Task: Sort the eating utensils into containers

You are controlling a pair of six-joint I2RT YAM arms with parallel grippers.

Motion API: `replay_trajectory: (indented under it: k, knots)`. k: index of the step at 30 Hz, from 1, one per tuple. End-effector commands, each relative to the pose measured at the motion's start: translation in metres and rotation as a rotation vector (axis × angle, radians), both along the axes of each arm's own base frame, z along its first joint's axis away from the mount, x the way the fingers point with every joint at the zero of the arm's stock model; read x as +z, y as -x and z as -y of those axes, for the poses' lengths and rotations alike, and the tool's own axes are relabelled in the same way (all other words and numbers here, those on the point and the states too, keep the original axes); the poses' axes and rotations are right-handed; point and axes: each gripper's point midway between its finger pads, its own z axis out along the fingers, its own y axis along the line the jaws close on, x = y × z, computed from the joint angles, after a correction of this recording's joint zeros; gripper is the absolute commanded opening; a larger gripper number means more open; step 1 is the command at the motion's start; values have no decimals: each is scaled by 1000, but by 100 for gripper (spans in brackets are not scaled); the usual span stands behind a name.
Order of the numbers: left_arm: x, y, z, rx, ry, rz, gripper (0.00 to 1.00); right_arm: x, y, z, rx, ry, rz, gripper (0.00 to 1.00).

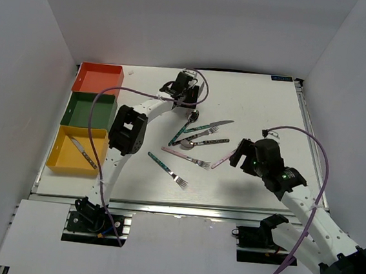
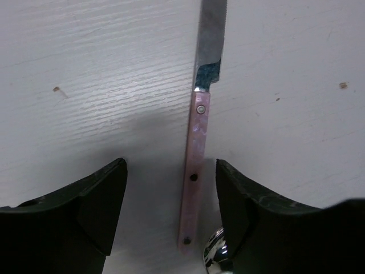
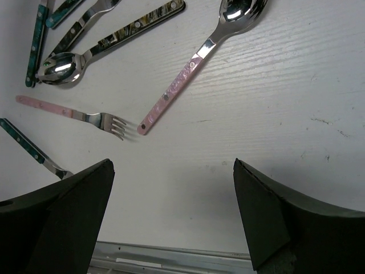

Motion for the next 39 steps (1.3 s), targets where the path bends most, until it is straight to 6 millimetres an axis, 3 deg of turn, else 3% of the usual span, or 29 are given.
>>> replay_trajectory:
  k: [1, 2, 6, 11, 13, 14, 15, 16, 18, 21, 22, 25, 26, 28, 29, 30, 31, 32, 33, 34, 35, 36, 37, 38, 39]
  knots:
    - [37, -12, 26, -15, 2, 112, 71, -3, 5, 0, 43, 33, -13, 89]
    - [21, -12, 24, -7, -32, 95, 70, -2, 6, -1, 51, 31, -15, 89]
    - [-9, -7, 12, 31, -119, 46, 55, 1, 7, -4, 65, 12, -4, 89]
    - [-34, 2, 6, 23, -156, -5, 33, 7, 7, -5, 76, -1, 18, 89]
    - [-43, 6, 3, 23, -172, -32, 29, 9, 7, -6, 79, -5, 25, 89]
    - [-44, 6, 2, 21, -175, -35, 24, 10, 7, -7, 83, -8, 26, 89]
    - [-43, 7, 0, 25, -179, -40, 8, 11, 7, -7, 86, -11, 30, 89]
    - [-41, 6, -3, 32, -183, -40, 3, 12, 7, -9, 94, -19, 30, 89]
    - [-30, 3, -12, 62, -200, -22, 0, 13, 8, -12, 105, -34, 36, 89]
    - [14, -15, -36, 138, -177, 41, 0, 10, 9, -16, 120, -53, 34, 89]
    - [43, -20, -41, 156, -151, 80, 0, 11, 8, -18, 128, -60, 39, 89]
    - [87, -27, -65, 228, -128, 138, 0, 8, 8, -20, 131, -63, 30, 89]
    - [120, -26, -71, 251, -105, 183, 0, 7, 8, -20, 135, -62, 28, 89]
    - [140, -20, -86, 303, -114, 208, 0, 6, 8, -21, 140, -61, 23, 89]
    - [172, -13, -94, 332, -97, 250, 0, 7, 7, -22, 145, -61, 25, 89]
    - [181, -6, -101, 357, -98, 256, 0, 7, 6, -23, 147, -60, 25, 89]
    - [178, 5, -117, 443, -119, 245, 0, 8, 6, -24, 153, -62, 24, 89]
    - [203, 21, -132, 500, -112, 260, 0, 8, 6, -24, 158, -60, 21, 89]
    - [207, 31, -147, 562, -114, 255, 0, 9, 6, -25, 160, -61, 23, 89]
    - [209, 43, -158, 643, -81, 242, 0, 11, 6, -26, 166, -65, 26, 89]
    - [186, 66, -180, 704, -147, 185, 0, 12, 5, -27, 168, -68, 29, 89]
    - [206, 83, -199, 768, -111, 202, 0, 13, 5, -28, 172, -73, 32, 89]
    - [203, 98, -211, 837, -70, 188, 0, 13, 6, -30, 182, -80, 31, 89]
    - [168, 123, -229, 869, -119, 119, 0, 14, 6, -31, 187, -83, 32, 89]
    - [185, 142, -249, 925, -58, 146, 0, 14, 6, -31, 190, -84, 32, 89]
